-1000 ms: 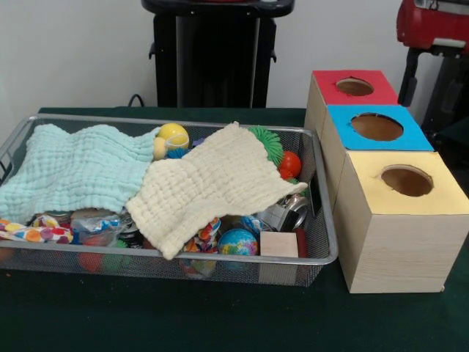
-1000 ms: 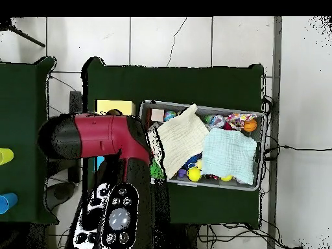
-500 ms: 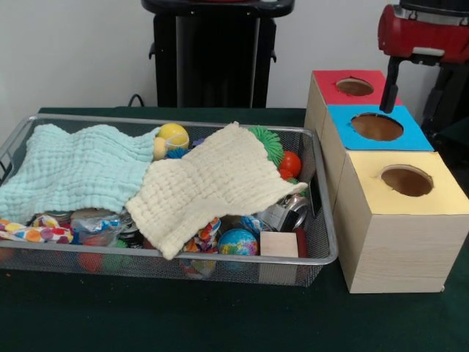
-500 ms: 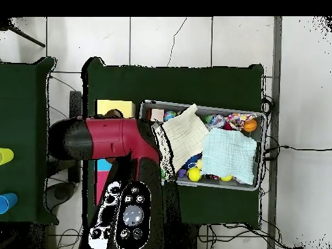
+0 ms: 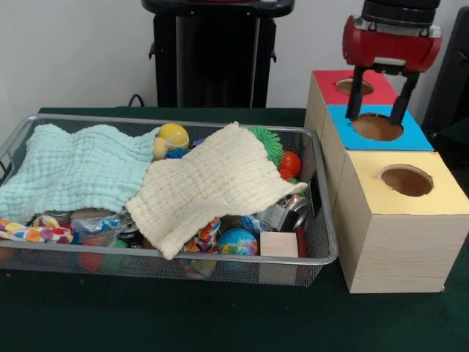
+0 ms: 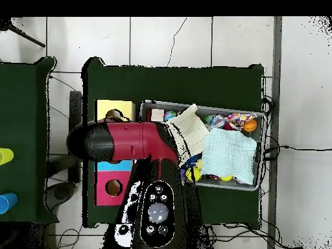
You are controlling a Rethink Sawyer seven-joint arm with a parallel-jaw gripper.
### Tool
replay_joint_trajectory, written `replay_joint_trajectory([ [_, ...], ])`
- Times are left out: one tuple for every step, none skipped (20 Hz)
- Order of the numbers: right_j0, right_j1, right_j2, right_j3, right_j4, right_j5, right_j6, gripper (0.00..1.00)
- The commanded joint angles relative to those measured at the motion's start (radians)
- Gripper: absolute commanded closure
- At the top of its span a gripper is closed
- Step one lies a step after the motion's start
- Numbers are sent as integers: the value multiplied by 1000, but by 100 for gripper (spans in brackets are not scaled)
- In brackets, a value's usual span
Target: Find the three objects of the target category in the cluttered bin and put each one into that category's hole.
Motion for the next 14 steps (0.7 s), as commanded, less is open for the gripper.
replay_joint_trajectory([
  [-58,-10,94,149,-68,-66,-40,0],
  [-61,-13,92,157,-75,-68,-33,0],
  [-64,-17,90,166,-82,-70,-26,0],
  [-66,-19,87,171,-88,-74,-20,0],
  [-69,-19,85,174,-94,-80,-16,0],
  [-71,-19,82,178,-101,-85,-11,0],
  [-76,-17,81,183,-108,-96,-9,0],
  [-80,-12,81,178,-110,-95,-6,0],
  [-86,-7,83,179,-114,-99,-5,0],
  [-92,-5,86,182,-117,-104,-7,0],
  [-102,-5,90,188,-120,-110,-11,0],
  [-110,-6,95,192,-123,-111,-15,0],
  [-123,-10,102,197,-127,-112,-23,0],
  [-131,-13,106,201,-131,-113,-27,0],
])
